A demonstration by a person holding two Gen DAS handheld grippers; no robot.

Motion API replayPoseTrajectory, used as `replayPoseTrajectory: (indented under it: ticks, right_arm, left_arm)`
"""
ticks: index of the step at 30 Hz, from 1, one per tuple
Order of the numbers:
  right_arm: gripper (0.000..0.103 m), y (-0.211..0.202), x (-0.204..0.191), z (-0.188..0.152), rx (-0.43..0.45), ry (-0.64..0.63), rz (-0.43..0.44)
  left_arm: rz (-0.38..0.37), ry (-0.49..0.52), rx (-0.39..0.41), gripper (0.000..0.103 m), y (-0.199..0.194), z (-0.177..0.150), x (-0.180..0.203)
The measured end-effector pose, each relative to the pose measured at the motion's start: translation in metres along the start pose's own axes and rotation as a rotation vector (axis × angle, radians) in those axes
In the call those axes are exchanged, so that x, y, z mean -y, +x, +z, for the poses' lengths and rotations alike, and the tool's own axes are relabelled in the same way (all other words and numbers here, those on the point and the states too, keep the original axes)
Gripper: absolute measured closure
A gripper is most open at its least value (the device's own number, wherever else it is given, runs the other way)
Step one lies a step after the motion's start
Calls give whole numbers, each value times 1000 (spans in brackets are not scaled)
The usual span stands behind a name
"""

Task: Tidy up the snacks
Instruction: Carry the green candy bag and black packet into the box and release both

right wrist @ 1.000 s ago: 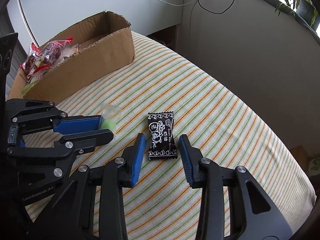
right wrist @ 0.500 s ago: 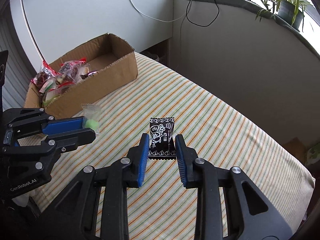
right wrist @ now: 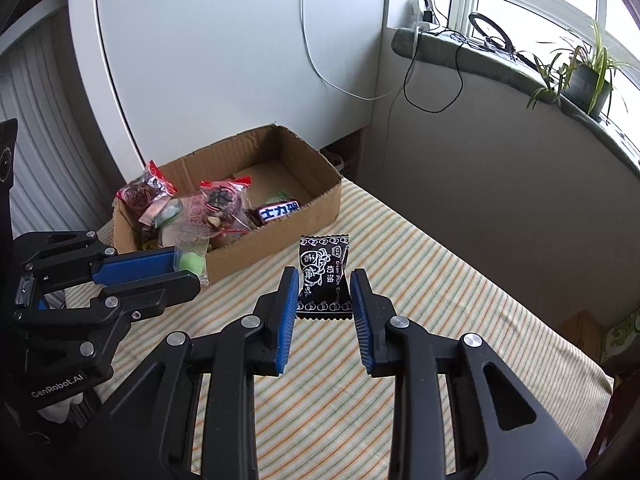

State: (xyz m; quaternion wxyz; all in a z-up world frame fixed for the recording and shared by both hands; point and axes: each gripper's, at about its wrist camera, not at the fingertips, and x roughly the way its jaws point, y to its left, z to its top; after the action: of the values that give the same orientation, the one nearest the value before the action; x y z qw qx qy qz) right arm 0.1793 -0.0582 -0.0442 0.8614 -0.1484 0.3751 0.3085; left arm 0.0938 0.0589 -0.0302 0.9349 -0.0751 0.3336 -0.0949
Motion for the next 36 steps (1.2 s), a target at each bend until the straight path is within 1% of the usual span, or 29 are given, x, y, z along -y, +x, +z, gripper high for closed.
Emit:
replayPoseTrajectory:
  ticks: [10, 15, 18, 27, 33, 36]
  right_arm:
    - [75, 17, -47, 34, 10, -37, 5]
    - [75, 33, -63, 47, -1, -36, 6]
    - [75, 44, -68, 54, -8, -28, 13]
    - [75, 64, -78, 67, -26, -15, -6]
    - [75, 76, -82, 72, -43, -11, -11]
    - [75, 82, -85, 73, -53, -12, -9]
  left_arm:
    - [44, -26, 50, 89, -28, 3, -37]
    - [68, -44, 58, 89, -32, 4, -60]
    - [80, -55, 62, 89, -33, 4, -71]
    - [105, -74, 68, 89, -36, 1, -96]
    - [132, -62, 88, 89, -39, 0, -99]
    - [130, -61, 86, 89, -38, -2, -102]
